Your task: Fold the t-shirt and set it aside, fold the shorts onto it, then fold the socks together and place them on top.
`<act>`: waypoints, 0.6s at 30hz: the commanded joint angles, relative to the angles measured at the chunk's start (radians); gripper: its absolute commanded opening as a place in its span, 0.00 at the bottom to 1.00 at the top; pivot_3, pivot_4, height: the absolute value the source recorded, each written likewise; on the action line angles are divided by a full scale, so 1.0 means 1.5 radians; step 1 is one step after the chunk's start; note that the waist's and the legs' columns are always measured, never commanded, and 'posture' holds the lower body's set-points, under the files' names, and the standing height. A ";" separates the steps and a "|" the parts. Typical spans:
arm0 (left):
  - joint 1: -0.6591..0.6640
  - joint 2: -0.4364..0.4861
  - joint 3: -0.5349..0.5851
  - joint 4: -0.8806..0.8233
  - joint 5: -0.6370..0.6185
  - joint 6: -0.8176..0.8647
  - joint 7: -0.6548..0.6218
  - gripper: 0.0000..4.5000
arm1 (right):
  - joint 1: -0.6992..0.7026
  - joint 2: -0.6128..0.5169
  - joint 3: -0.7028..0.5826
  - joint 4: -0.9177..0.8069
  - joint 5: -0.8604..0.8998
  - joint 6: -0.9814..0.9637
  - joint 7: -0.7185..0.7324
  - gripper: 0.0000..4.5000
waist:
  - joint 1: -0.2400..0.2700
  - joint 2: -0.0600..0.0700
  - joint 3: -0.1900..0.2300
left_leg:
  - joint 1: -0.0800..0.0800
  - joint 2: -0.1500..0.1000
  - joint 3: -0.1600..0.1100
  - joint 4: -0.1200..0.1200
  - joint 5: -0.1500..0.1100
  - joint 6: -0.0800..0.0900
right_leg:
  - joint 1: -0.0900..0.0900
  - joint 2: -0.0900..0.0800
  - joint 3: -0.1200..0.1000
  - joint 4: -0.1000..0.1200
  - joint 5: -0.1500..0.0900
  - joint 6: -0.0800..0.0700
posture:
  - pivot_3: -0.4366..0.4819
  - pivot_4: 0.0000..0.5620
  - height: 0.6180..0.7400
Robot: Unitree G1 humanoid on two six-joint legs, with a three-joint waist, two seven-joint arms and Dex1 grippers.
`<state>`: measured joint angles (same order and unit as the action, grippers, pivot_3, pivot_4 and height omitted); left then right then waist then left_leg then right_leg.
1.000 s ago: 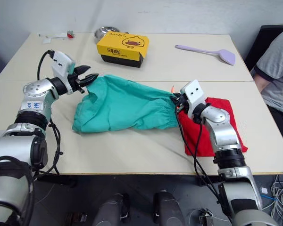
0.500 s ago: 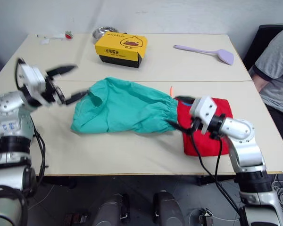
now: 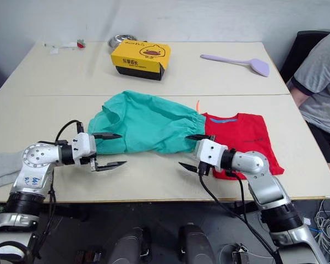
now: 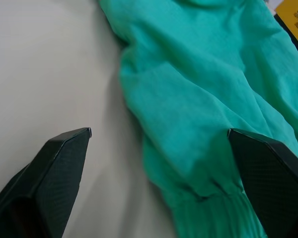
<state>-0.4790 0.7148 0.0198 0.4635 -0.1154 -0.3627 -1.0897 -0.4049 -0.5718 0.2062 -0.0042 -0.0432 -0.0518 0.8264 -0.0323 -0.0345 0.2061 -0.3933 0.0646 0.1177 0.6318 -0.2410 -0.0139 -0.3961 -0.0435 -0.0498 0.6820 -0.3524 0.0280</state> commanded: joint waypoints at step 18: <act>-0.038 0.025 -0.027 0.076 -0.005 0.047 -0.054 0.03 | -0.047 0.005 0.020 0.082 -0.013 -0.139 0.020 0.00 | -0.005 0.000 0.000 | 0.001 0.000 0.002 -0.002 0.004 -0.003 | 0.000 0.001 0.001 -0.002 0.002 0.000 | 0.48 0.27 1.00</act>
<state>-0.5731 0.7249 -0.0331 0.6535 -0.0696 -0.3476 -1.1026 -0.4849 -0.5426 0.2663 0.1581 -0.1115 -0.2272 0.8158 -0.0404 -0.0351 0.2057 -0.3925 0.0657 0.1210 0.6282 -0.2353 -0.0193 -0.3956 -0.0424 -0.0485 0.6780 -0.3499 0.0287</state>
